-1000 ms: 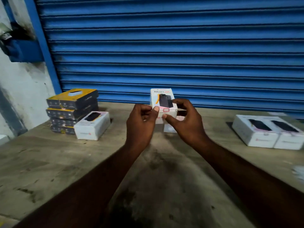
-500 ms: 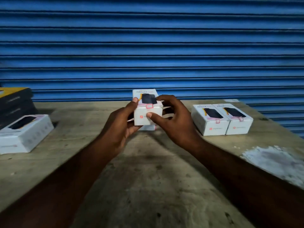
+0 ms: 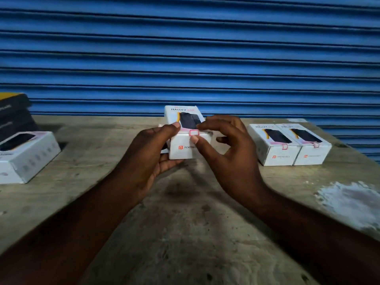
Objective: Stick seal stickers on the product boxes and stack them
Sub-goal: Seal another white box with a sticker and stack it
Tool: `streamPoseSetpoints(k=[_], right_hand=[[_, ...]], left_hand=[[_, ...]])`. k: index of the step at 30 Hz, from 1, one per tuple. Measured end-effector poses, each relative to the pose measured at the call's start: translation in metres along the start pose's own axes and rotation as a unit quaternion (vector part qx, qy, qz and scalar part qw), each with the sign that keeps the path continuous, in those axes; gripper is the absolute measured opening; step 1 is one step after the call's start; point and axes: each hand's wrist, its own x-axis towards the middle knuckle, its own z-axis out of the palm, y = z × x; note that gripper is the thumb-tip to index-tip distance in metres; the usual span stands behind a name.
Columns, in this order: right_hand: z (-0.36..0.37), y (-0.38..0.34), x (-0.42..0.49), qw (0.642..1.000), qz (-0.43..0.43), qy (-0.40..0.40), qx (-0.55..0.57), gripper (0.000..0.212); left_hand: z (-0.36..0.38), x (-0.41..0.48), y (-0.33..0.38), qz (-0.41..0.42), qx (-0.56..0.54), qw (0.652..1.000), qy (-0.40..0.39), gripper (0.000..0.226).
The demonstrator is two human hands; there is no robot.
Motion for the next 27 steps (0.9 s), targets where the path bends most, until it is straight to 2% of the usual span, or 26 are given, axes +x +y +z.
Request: streamPoseSetpoints(k=[4, 10, 14, 20, 27], right_hand=[[0.003, -0.003, 0.0, 0.999, 0.029, -0.002, 0.032, 0.004], [0.002, -0.003, -0.001, 0.998, 0.027, -0.019, 0.06, 0.004], [-0.001, -0.009, 0.001, 0.992, 0.009, -0.033, 0.123, 0.006], [-0.011, -0.007, 0.004, 0.995, -0.061, -0.081, -0.017, 0.002], [-0.018, -0.005, 0.011, 0.97, -0.138, -0.121, -0.158, 0.007]], left_hand=[[0.001, -0.002, -0.003, 0.005, 0.006, 1.0, -0.001, 0.02], [-0.002, 0.0, -0.003, -0.002, 0.002, 1.0, 0.021, 0.019], [-0.012, 0.004, 0.001, -0.015, -0.004, 0.997, 0.076, 0.012], [-0.011, 0.004, -0.001, -0.004, 0.036, 0.998, 0.049, 0.022], [-0.01, 0.004, -0.002, -0.016, 0.057, 0.998, 0.036, 0.03]])
